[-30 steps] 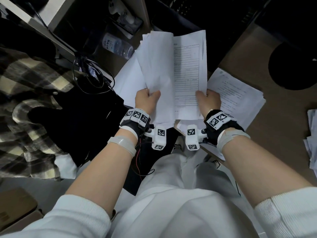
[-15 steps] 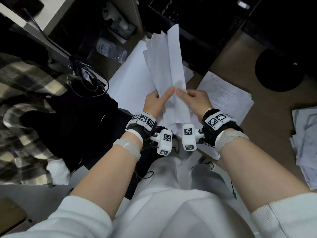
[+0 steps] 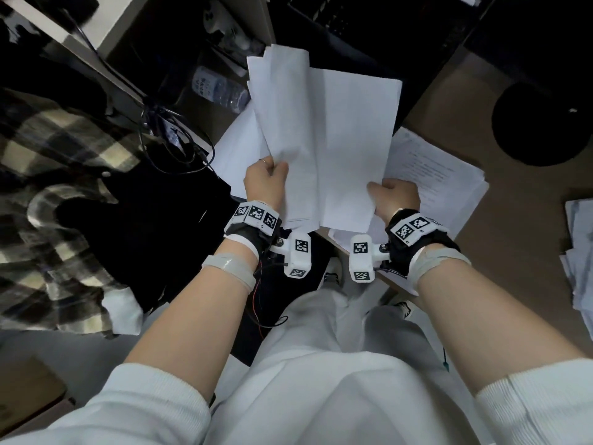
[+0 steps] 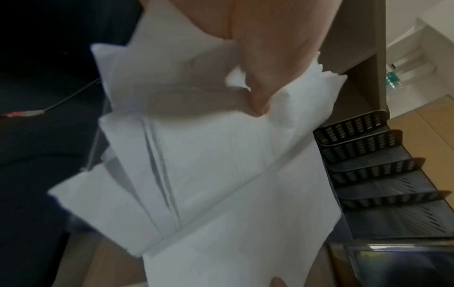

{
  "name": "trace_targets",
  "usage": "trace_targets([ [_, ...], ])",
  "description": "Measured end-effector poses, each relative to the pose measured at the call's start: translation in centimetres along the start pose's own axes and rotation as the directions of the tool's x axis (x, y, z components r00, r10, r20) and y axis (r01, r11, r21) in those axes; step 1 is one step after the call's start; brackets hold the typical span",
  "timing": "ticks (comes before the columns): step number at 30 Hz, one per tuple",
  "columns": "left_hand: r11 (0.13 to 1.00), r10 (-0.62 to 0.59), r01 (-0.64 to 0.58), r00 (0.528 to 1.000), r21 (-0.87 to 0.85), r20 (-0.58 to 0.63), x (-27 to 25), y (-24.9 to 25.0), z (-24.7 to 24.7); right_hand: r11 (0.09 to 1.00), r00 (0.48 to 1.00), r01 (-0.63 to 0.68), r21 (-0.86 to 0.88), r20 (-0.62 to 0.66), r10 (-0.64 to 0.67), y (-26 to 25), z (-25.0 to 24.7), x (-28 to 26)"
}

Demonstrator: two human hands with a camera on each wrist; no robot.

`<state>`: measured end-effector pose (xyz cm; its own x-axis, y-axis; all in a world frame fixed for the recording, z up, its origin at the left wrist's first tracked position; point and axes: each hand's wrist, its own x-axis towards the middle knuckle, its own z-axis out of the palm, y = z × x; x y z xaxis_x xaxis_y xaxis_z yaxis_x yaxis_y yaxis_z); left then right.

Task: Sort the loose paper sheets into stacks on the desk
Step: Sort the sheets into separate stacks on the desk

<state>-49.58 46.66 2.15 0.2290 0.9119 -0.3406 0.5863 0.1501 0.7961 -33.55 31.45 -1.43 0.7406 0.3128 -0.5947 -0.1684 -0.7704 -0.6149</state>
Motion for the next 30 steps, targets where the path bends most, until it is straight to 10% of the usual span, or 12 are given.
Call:
trace_targets([
  [10, 0.998, 0.049, -0.041, 0.983, 0.052, -0.177, 2.2, -1.7, -6.1, 1.0, 0.988, 0.023, -0.009, 0.155, -0.022, -5.2, 7.9, -0.2],
  [20, 0.999, -0.04, 0.045, 0.988, 0.027, -0.148, 2.4, -4.4, -6.3, 0.975, 0.982, 0.185, -0.124, -0.011, -0.188, -5.2, 7.3, -0.8],
  [30, 0.999, -0.051, 0.052, 0.991, 0.004, -0.123, 2.6, -5.0, -5.4, 0.744, 0.874, 0.454, -0.491, 0.084, -0.478, -5.8, 6.7, -2.2],
])
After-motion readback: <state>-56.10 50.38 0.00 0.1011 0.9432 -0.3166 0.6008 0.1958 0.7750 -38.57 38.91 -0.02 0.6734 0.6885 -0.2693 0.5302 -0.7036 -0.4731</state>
